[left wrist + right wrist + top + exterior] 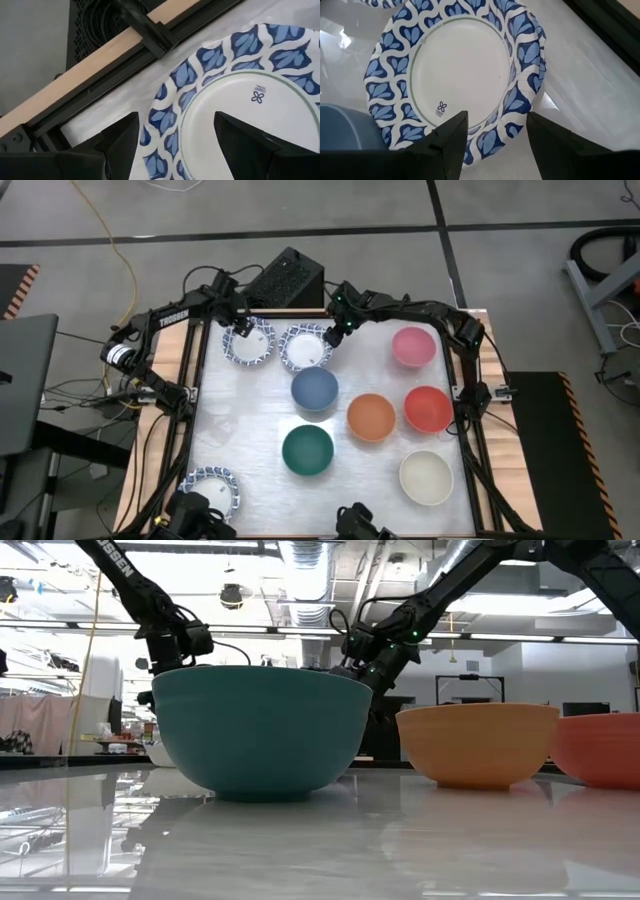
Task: Nest bowls inside each other
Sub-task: Stack the white bowl on top of the other white bowl
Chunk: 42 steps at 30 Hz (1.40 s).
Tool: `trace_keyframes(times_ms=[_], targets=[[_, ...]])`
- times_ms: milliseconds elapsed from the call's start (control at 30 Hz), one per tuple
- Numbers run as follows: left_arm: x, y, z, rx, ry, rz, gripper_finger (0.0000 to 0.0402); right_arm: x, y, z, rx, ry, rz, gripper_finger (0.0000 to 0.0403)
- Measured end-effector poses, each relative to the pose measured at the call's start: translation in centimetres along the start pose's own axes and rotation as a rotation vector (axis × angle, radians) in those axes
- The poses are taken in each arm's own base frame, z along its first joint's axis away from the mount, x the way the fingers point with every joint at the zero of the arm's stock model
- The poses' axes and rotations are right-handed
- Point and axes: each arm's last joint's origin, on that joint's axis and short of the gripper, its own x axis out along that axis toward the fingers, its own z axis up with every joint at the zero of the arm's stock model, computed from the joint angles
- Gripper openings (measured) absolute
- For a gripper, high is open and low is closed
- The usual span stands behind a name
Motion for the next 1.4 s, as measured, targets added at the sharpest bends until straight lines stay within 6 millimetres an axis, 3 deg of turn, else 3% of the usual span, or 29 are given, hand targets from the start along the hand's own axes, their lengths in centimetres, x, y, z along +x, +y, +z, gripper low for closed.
trace_keyframes(times_ms=[467,833,1167,1400], targets=[[0.0,0.3,-0.1,-0.005,0.008,0.051,0.0248,-0.1,-0.4,-0.4,0.023,0.035,-0.05,0.0224],[0.1,0.3,0.0,0.005,0.004,0.035,0.0248,-2.1,-0.2,0.3,0.019,-0.009,-0.072,0.0224],[4.8,0.3,-1.0,-0.001,0.136,0.01,0.0247,-2.4,0.5,0.4,0.005,-0.015,-0.06,0.0224],[4.7,0.1,-1.1,-0.01,0.148,-0.075,0.0215,-2.4,0.5,0.4,0.004,-0.015,-0.06,0.0224]])
